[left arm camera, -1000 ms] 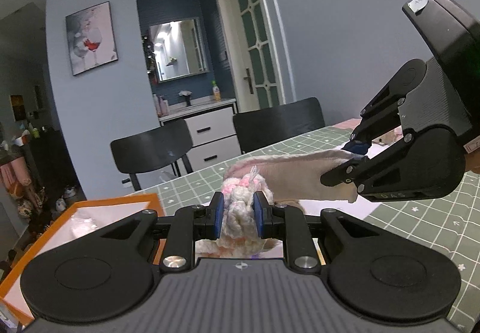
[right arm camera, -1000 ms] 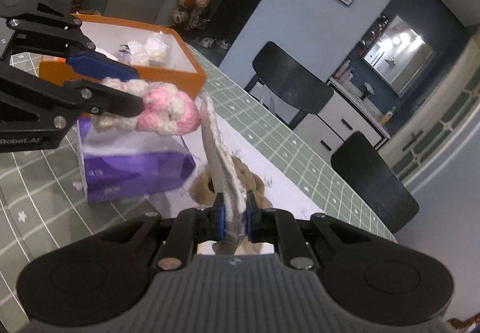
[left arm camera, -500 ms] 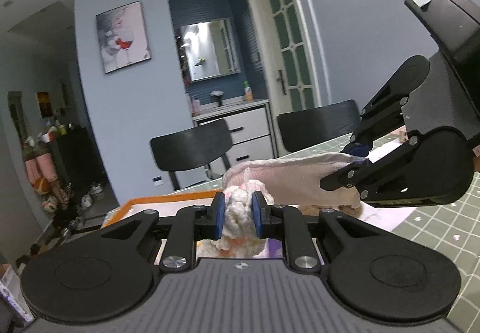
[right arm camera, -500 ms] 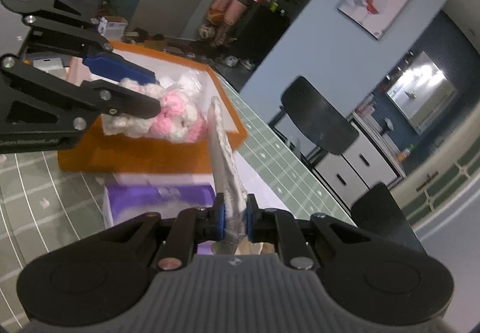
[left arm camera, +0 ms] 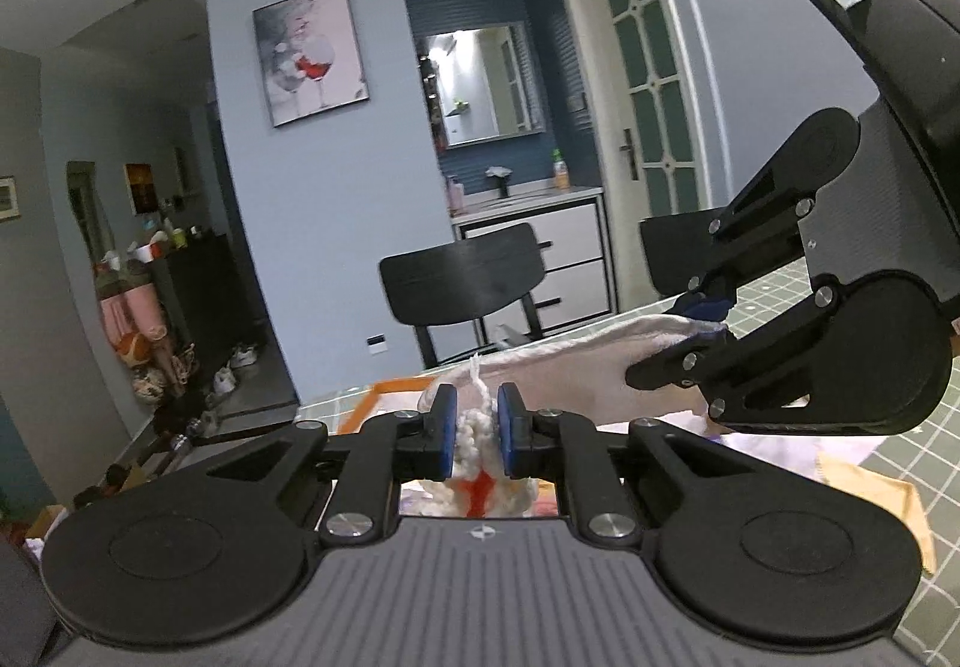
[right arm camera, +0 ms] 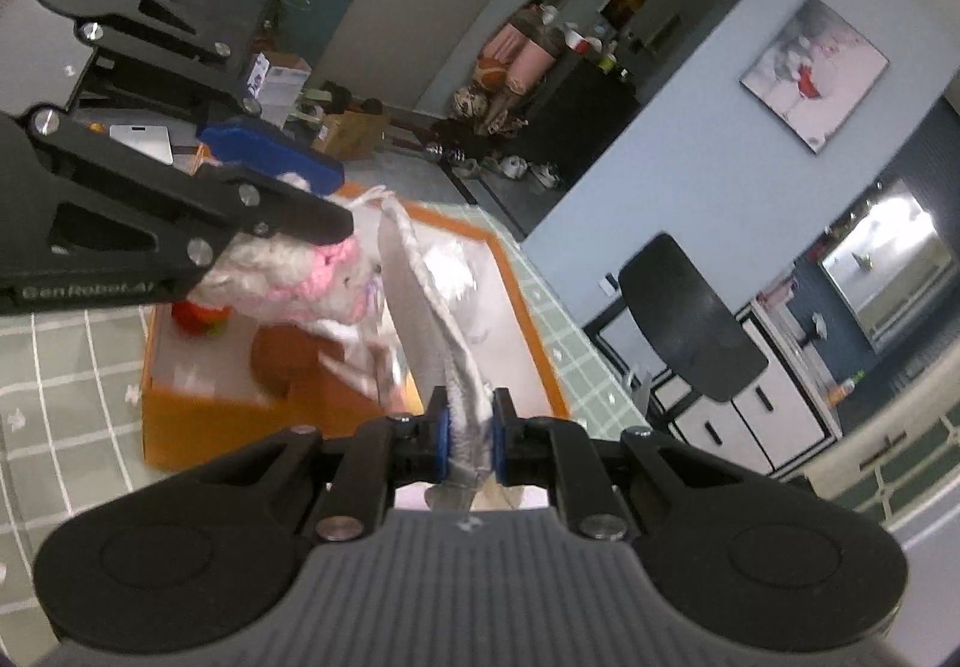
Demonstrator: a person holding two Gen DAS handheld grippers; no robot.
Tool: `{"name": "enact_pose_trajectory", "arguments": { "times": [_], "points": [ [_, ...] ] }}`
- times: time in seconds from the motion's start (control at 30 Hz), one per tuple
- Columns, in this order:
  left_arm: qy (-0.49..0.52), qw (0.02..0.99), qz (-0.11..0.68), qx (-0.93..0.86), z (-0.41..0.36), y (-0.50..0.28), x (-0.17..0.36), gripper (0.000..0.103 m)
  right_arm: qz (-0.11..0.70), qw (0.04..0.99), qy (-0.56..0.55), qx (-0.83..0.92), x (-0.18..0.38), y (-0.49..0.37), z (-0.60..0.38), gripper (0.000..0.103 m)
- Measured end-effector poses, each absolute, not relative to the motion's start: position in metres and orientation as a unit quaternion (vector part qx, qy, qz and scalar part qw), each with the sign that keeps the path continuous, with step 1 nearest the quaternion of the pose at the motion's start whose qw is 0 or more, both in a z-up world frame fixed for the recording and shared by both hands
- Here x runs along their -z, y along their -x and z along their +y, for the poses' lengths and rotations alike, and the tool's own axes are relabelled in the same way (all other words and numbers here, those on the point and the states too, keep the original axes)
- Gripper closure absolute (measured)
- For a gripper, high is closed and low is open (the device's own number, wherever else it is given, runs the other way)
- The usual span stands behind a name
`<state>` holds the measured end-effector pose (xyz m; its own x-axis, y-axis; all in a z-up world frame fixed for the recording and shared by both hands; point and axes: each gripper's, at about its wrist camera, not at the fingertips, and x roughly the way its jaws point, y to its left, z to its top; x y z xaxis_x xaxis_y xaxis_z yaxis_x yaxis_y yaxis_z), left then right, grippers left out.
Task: Organize soft objects
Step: 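Carry the crocheted pad and cloth pouch with both grippers over the orange box, then open both grippers to drop the pad and pouch into the orange box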
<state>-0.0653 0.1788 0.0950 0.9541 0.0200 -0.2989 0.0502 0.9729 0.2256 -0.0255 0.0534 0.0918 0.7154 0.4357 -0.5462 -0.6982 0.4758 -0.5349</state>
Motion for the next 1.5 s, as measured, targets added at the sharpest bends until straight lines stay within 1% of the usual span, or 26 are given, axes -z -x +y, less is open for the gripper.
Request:
{"name": "enact_pose_trajectory", "arguments": {
  "times": [0.3, 0.4, 0.63, 0.77, 0.9, 1.0, 1.2, 1.3, 1.47, 1.5],
  "points": [
    [-0.075, 0.978, 0.194, 0.009, 0.216, 0.046, -0.084, 0.088, 0.154, 0.816, 0.423, -0.362, -0.085, 0.005, 0.096, 0.092],
    [-0.050, 0.974, 0.219, 0.020, 0.228, 0.039, -0.077, 0.088, 0.162, 0.805, 0.431, -0.373, -0.079, -0.003, 0.105, 0.092],
    [-0.026, 0.961, 0.272, 0.039, 0.247, 0.030, -0.057, 0.088, 0.182, 0.773, 0.457, -0.399, -0.060, -0.016, 0.126, 0.092],
    [-0.014, 0.951, 0.304, 0.052, 0.248, 0.026, -0.042, 0.088, 0.171, 0.748, 0.489, -0.415, -0.046, -0.022, 0.131, 0.092],
    [-0.011, 0.945, 0.320, 0.060, 0.246, 0.026, -0.036, 0.088, 0.142, 0.701, 0.537, -0.448, -0.029, -0.026, 0.134, 0.092],
    [-0.017, 0.942, 0.329, 0.069, 0.242, 0.027, -0.034, 0.088, 0.137, 0.678, 0.559, -0.456, -0.021, -0.031, 0.137, 0.092],
    [-0.015, 0.932, 0.351, 0.086, 0.233, 0.023, -0.025, 0.087, 0.160, 0.667, 0.566, -0.458, -0.017, -0.043, 0.145, 0.091],
    [0.001, 0.924, 0.369, 0.101, 0.230, 0.021, -0.017, 0.087, 0.187, 0.660, 0.558, -0.468, -0.018, -0.048, 0.149, 0.091],
    [0.009, 0.921, 0.377, 0.097, 0.231, 0.024, -0.012, 0.086, 0.231, 0.648, 0.537, -0.489, -0.015, -0.055, 0.154, 0.090],
    [0.009, 0.920, 0.379, 0.097, 0.232, 0.026, -0.012, 0.085, 0.239, 0.647, 0.532, -0.492, -0.014, -0.055, 0.155, 0.085]
  ]
}}
